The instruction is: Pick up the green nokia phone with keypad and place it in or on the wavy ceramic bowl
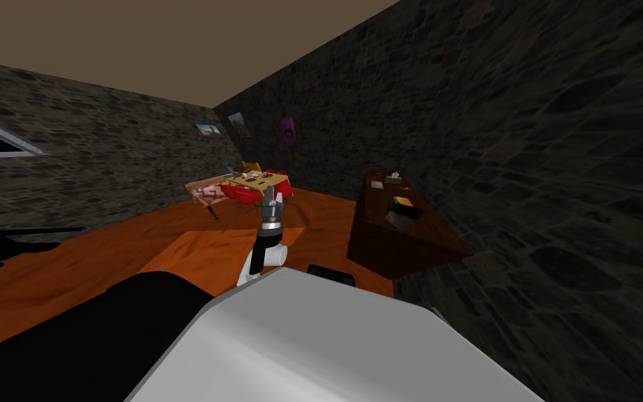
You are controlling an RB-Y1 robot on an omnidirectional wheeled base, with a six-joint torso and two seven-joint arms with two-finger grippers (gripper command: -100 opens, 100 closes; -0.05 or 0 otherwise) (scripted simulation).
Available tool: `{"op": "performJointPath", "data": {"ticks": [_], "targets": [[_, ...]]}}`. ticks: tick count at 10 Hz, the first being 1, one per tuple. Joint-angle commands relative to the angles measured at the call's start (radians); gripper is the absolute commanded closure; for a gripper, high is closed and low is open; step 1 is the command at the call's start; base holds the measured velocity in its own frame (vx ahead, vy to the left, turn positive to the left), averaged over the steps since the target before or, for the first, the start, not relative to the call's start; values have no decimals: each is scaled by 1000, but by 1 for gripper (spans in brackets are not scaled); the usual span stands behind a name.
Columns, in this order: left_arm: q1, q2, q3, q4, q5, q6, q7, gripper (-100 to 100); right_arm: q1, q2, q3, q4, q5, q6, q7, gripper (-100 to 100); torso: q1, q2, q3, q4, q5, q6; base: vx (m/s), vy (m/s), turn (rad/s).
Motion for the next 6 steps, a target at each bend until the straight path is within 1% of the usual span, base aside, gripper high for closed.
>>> {"op": "performJointPath", "data": {"ticks": [1,2,3,4,5,6], "targets": [[0,0,0,0,0,0,0,0,32,-15,-15,43,8,-13,0,-100,0,0,0,0,0,0,34,24,193],[0,0,0,0,0,0,0,0,32,-15,-15,43,8,-13,0,-100,-1,0,0,0,0,1,16,5,-32],[0,0,0,0,0,0,0,0,83,-42,-43,77,29,-24,3,-100,-1,0,0,0,0,1,33,29,471],[0,0,0,0,0,0,0,0,94,-42,-43,90,29,-24,3,-100,-1,0,0,0,0,0,40,6,148],[0,0,0,0,0,0,0,0,134,-72,-73,124,49,-32,6,-100,-2,-1,0,0,-1,1,54,18,288],[0,0,0,0,0,0,0,0,155,-72,-73,138,49,-32,6,-100,-1,-1,-1,0,0,0,50,7,192]]}}
